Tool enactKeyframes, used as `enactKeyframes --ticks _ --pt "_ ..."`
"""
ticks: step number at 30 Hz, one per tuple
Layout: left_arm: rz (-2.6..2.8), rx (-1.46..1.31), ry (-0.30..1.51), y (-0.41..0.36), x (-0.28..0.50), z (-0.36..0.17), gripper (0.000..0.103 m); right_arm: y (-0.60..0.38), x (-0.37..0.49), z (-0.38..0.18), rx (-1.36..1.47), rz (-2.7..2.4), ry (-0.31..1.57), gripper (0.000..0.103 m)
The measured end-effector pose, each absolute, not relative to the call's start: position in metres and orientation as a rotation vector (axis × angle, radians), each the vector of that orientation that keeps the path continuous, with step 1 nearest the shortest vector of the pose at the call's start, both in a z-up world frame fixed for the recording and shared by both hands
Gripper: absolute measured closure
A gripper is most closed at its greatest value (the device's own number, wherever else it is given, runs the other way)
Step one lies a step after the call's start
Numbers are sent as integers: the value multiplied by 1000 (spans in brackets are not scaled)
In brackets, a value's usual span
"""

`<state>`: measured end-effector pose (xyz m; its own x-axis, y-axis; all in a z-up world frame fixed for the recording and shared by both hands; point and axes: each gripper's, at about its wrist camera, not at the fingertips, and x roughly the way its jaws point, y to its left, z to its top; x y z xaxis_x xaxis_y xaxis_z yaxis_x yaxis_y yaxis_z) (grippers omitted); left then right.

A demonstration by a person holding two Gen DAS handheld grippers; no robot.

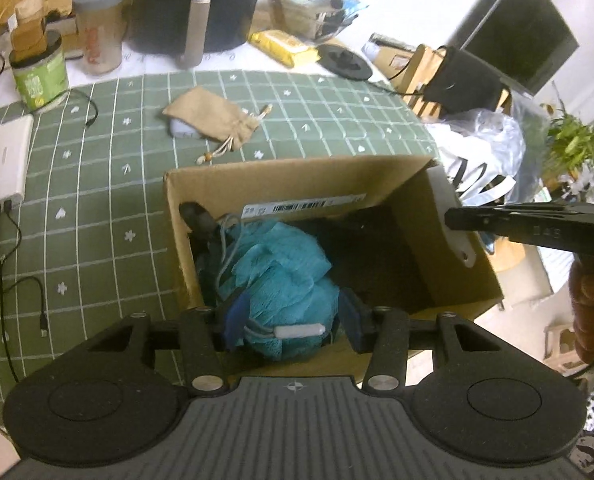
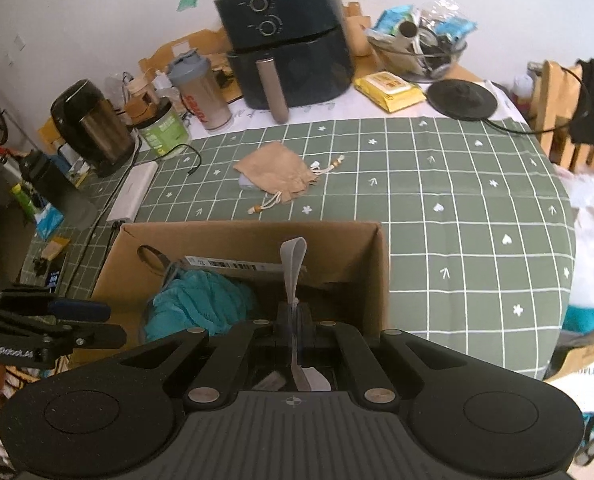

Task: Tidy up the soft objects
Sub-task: 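Carry the grey cord and white strap over the cardboard box with both grippers, then open both grippers to drop the cord and strap into the box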

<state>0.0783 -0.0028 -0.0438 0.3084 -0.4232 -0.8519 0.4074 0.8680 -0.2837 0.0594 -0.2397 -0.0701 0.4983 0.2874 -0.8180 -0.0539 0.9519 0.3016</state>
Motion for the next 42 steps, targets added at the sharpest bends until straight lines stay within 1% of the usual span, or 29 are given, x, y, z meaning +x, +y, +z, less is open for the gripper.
enactKeyframes --ticks 4,7,9,10,11,14,15,17,22,24,26,28,29,42 --pt "-564 25 1074 -4 73 -35 55 -243 59 -70 287 190 1045 98" --pt "-562 18 1056 -2 74 -32 55 -244 59 -76 304 172 1084 96" --pt "-550 5 1056 1 76 -32 55 -243 58 -81 296 162 1113 82" --pt "-540 2 1057 3 77 -32 55 -242 57 -84 290 155 1123 65" --pt "-532 0 1058 4 78 -32 55 -241 56 -86 285 156 1132 45" --pt "-503 0 1064 10 83 -33 55 -237 52 -87 281 191 1134 22" --pt "-490 2 1064 12 84 -33 55 -235 51 -86 281 206 1133 18" --pt "-468 11 1069 14 86 -34 55 -231 49 -85 271 232 1126 8" --pt "-436 37 1094 17 90 -36 55 -220 50 -77 199 259 1093 0" --pt "-426 47 1105 18 91 -38 55 -219 52 -75 171 253 1081 0" --pt "-419 56 1109 18 92 -39 52 -218 56 -75 141 241 1080 0" --pt "-410 68 1108 17 93 -40 35 -217 59 -75 113 226 1084 0" --pt "-407 71 1103 17 93 -40 34 -217 59 -76 105 223 1085 0" --pt "-402 67 1098 20 103 -39 34 -219 69 -79 42 158 1092 0"
